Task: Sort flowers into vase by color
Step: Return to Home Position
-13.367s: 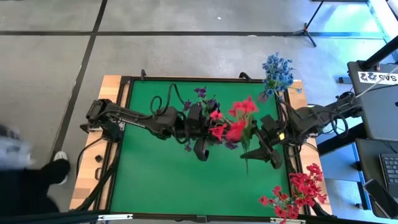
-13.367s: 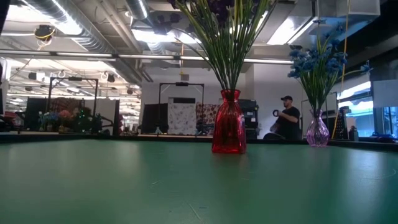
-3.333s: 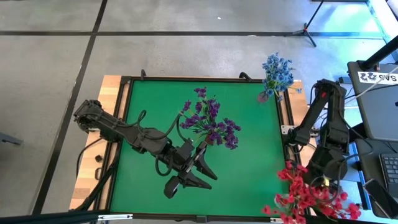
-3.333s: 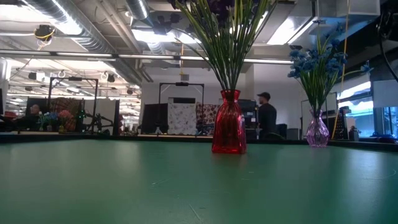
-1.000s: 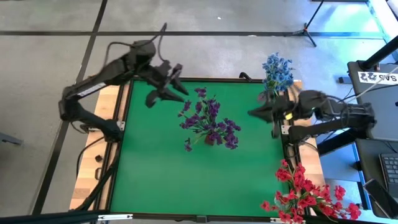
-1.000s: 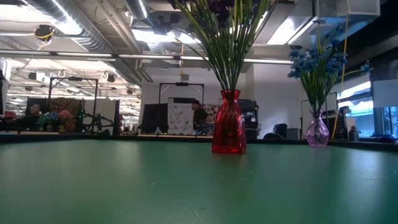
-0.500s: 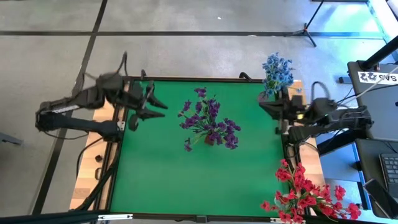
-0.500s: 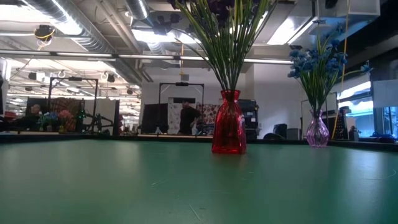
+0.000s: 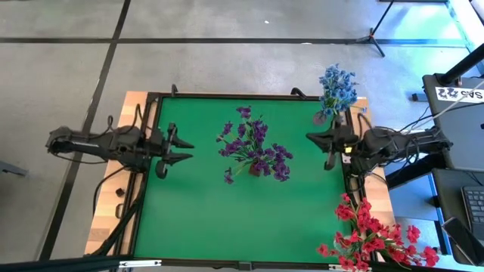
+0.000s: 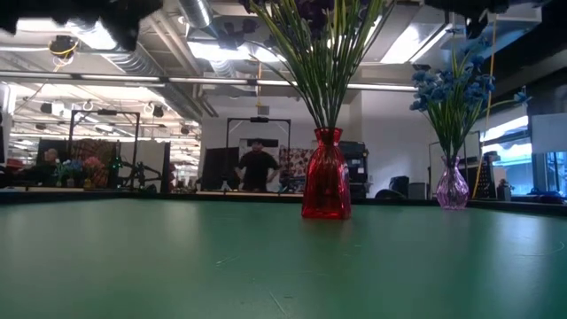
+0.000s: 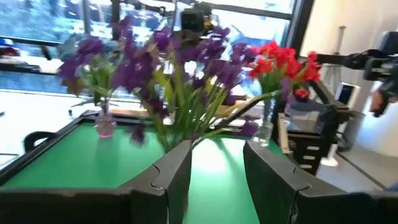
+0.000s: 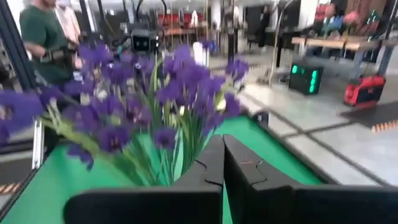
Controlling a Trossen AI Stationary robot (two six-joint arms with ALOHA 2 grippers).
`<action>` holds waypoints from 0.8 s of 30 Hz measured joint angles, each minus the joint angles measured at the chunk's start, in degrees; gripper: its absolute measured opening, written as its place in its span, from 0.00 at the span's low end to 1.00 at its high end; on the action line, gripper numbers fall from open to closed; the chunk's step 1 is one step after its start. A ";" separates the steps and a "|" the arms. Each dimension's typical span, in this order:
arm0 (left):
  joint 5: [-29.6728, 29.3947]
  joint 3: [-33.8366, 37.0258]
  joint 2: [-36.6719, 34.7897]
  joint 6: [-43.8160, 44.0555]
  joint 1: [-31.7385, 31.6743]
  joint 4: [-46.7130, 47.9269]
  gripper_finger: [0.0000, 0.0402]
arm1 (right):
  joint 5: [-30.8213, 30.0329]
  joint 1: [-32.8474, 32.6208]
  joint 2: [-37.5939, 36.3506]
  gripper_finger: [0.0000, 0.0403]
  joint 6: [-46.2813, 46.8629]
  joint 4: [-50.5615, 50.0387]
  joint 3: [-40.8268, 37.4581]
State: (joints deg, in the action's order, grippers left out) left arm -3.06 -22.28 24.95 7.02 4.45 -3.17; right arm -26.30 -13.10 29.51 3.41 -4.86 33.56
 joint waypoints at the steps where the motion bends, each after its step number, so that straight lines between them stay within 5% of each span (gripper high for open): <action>1: -0.68 1.94 -1.72 0.05 0.00 -0.51 0.36 | -0.11 0.00 0.44 0.00 0.58 -0.80 0.00; 4: -0.84 6.45 -6.16 -0.03 -0.02 -2.90 0.36 | 1.87 0.00 0.23 0.00 2.47 -4.53 -0.01; 7: -0.79 9.93 -9.39 -0.68 -0.02 -5.97 0.36 | 10.03 0.00 -3.33 0.00 1.46 -8.51 -0.11; 15: -0.49 17.81 -12.81 -5.94 -0.02 -16.72 0.36 | 20.91 0.00 -21.84 0.00 -2.34 -8.41 -0.03; 18: -0.49 20.34 -12.74 -6.11 -0.02 -19.96 0.36 | 23.31 -0.01 -28.82 0.00 -2.57 -4.34 -2.96; 24: 1.40 21.89 -12.64 -2.73 0.00 -19.24 0.36 | 28.35 -0.02 -27.17 0.00 -2.21 18.43 -18.11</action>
State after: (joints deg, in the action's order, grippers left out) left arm -1.66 -0.38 12.30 4.28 4.44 -22.41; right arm 2.04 -13.13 2.34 1.20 13.56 15.45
